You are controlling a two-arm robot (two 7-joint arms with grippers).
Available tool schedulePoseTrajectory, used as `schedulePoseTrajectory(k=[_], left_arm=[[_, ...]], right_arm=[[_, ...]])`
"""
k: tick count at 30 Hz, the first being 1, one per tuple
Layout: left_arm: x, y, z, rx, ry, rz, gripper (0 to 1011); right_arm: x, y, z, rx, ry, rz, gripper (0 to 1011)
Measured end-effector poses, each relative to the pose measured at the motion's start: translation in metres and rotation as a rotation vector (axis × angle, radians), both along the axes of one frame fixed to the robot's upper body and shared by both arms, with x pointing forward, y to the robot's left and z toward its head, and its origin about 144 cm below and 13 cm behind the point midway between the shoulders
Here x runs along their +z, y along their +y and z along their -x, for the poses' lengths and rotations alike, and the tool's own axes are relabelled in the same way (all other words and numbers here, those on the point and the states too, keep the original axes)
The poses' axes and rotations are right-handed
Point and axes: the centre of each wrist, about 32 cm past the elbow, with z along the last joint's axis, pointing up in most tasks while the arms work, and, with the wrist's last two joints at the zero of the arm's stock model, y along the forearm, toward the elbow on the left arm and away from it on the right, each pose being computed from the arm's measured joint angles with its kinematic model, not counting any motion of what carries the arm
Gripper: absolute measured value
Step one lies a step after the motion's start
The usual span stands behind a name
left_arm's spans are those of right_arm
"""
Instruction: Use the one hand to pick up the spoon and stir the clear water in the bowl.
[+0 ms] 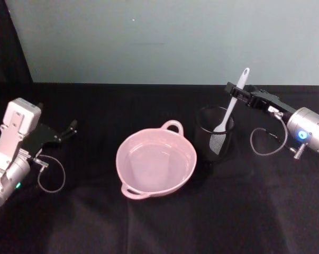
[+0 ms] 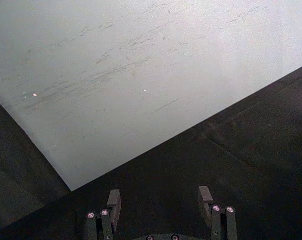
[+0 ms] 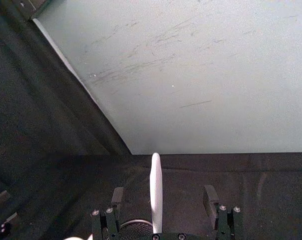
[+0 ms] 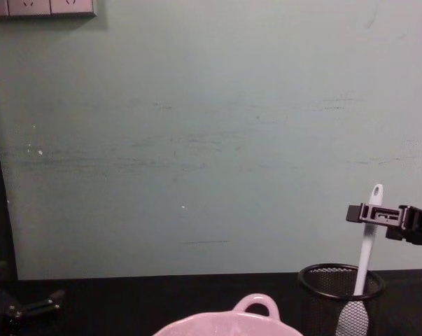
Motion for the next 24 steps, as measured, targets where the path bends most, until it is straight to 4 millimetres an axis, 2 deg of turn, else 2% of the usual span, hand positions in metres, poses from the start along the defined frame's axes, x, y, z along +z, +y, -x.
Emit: schedulePoseTrajectory(k=[18,23,24], left_arm=[[0.0000,0.0000,0.0000,0.000,0.000,0.000,1011],[0.0000,0.0000,0.0000,0.000,0.000,0.000,1011],[0.0000,0.0000,0.0000,0.000,0.000,0.000,1011]], right_arm=[[0.0005,0.0016,-0.0016,0.016,-0.014,0.004,1003],[0.0005,0.0015,-0.0015,0.015,-0.014,0.003,927],[0.0005,0.0015,-0.0015,0.015,-0.014,0.003,883]])
